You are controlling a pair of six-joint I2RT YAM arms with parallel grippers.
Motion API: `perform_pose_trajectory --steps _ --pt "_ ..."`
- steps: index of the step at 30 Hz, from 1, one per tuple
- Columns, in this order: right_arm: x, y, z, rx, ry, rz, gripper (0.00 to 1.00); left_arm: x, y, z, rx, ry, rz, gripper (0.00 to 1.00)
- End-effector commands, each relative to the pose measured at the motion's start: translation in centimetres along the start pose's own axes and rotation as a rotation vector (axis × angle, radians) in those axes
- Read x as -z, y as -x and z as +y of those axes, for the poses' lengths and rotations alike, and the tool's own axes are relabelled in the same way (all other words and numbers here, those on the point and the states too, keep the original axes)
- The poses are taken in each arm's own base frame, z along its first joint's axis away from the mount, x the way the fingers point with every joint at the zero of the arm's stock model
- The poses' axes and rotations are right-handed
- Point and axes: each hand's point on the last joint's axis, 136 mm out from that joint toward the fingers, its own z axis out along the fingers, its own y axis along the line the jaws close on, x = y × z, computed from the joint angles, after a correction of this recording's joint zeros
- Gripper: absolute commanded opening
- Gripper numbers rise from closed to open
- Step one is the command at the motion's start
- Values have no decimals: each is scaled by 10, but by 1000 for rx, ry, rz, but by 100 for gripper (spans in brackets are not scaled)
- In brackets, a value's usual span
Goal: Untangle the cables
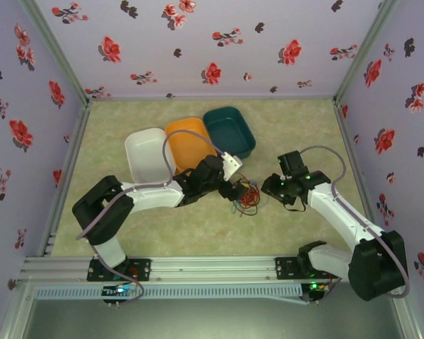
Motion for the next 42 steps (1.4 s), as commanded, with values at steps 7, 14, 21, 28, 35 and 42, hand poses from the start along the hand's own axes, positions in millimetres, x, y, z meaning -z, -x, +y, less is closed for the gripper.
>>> perform_pose_trajectory --steps 7,14,21,28,35,42 --pt "-3 -14 -4 -22 56 15 41 -4 0 -9 24 -34 9 91" --pt "-10 -13 -10 -13 20 29 40 -9 -7 -11 33 -43 30 84" --pt "-27 -15 -7 -47 37 57 39 -14 -8 -11 36 -44 41 79" --pt "-40 -19 -16 -89 3 83 38 -16 -12 -10 42 -41 49 71" --pt "-46 -22 -19 -122 5 86 30 -17 -15 -9 49 -36 57 58" --pt "-30 -11 -16 -84 -15 41 3 -15 -15 -6 56 -16 59 37"
